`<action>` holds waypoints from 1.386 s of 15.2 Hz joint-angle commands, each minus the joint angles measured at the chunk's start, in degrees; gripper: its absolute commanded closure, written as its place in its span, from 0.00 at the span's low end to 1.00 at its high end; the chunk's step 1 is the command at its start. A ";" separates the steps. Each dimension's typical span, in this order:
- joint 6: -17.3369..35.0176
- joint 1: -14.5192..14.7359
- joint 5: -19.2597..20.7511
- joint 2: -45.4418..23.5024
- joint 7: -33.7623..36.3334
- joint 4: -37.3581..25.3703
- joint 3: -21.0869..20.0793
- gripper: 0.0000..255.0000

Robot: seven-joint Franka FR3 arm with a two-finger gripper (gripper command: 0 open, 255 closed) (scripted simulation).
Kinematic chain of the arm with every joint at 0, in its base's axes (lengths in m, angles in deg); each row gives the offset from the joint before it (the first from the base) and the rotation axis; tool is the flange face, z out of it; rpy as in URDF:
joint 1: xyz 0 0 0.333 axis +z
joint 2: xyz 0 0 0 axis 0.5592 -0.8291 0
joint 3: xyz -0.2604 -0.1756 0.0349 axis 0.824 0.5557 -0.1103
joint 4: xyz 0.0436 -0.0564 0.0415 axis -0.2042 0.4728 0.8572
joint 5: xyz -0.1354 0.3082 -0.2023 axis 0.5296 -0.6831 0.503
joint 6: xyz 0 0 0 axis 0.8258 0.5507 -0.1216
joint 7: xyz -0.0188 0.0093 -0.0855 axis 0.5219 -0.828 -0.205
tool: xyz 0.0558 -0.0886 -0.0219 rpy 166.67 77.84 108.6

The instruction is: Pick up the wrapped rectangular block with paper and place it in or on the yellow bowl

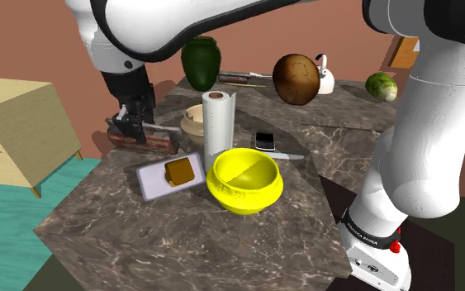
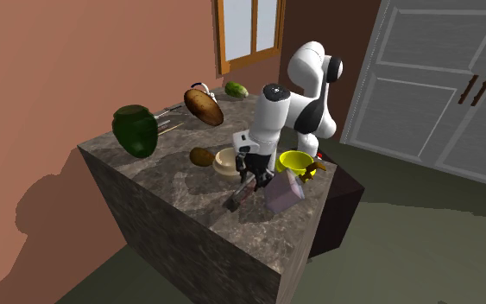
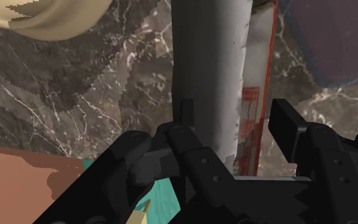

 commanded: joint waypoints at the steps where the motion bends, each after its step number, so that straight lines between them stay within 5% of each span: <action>1: -1.44 0.05 -0.16 0.20 -0.30 -1.31 -0.05 1.00; 21: -17.03 1.39 0.36 -2.03 -2.60 -19.10 -0.57 1.00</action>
